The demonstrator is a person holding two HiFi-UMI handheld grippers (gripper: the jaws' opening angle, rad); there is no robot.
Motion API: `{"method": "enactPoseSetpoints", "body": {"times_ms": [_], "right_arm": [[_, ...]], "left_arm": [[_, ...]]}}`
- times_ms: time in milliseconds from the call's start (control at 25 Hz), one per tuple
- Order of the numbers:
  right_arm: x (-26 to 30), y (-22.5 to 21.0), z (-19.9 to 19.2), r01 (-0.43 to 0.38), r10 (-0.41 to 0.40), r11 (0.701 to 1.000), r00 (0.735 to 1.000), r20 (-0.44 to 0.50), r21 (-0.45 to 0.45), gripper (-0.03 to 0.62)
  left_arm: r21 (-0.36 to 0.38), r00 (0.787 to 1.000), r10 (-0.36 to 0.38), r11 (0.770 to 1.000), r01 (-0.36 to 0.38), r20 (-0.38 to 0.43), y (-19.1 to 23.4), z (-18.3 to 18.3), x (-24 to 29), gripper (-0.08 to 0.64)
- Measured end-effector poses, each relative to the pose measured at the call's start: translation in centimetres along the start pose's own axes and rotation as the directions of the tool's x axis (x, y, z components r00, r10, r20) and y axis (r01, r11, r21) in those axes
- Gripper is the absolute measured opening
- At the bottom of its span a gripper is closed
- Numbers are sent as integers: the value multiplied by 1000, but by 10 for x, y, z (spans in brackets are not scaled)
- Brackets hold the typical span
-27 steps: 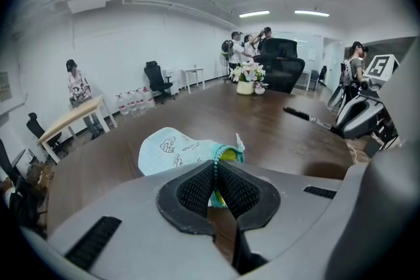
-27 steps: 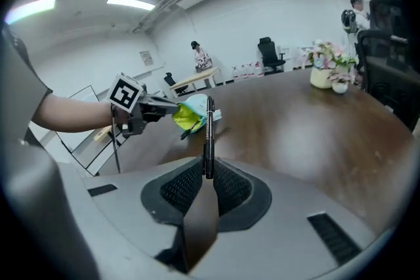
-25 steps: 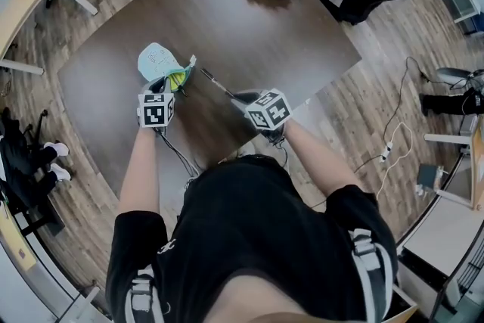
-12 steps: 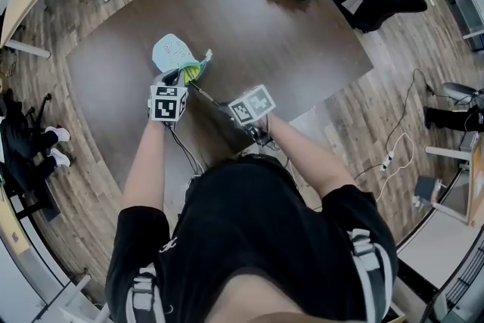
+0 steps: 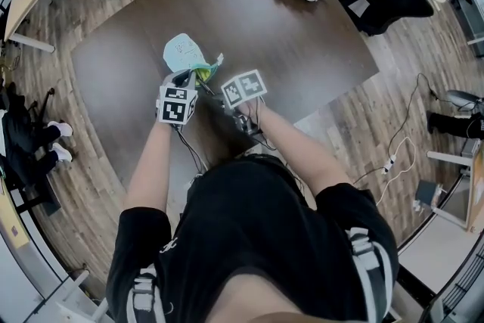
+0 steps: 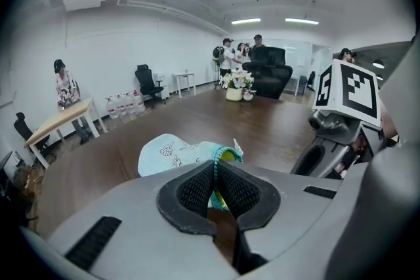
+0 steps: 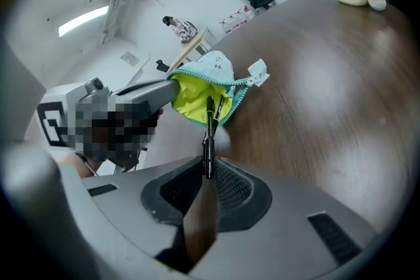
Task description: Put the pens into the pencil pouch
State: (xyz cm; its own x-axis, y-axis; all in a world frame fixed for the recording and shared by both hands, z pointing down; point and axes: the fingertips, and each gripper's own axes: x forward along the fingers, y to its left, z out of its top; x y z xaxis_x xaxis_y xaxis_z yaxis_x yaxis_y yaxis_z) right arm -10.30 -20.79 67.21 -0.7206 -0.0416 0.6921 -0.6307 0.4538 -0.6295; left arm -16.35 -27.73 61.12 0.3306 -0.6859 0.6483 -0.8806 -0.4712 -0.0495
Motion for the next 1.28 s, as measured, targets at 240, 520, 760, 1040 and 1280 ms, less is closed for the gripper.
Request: {"method": "enactPoseSetpoints", "body": {"times_ms": [240,520,760,1040,1280], "right_arm": [[16,2,20,-11,10,997,1000,16,76,57],[32,-9,42,4,-14,985,998,58,171,57],[28,-14,65,32,-53,992,982,182,118,60],[6,3,76,98,-61,988,957,285,-117,204],[-46,13,78,229,-67,920,892,447,-319,204]], "left_arm": [[-8,1000,-18,1000,18,11,-4,3,-2,15],[-25,999,-35,999,35,21,-4,9,-2,15],[-36,999,-45,998,46,26,-2,12,1,15],[-39,999,-40,998,41,32,8,16,4,15],[-22,999,-32,999,32,5,16,9,12,15]]}}
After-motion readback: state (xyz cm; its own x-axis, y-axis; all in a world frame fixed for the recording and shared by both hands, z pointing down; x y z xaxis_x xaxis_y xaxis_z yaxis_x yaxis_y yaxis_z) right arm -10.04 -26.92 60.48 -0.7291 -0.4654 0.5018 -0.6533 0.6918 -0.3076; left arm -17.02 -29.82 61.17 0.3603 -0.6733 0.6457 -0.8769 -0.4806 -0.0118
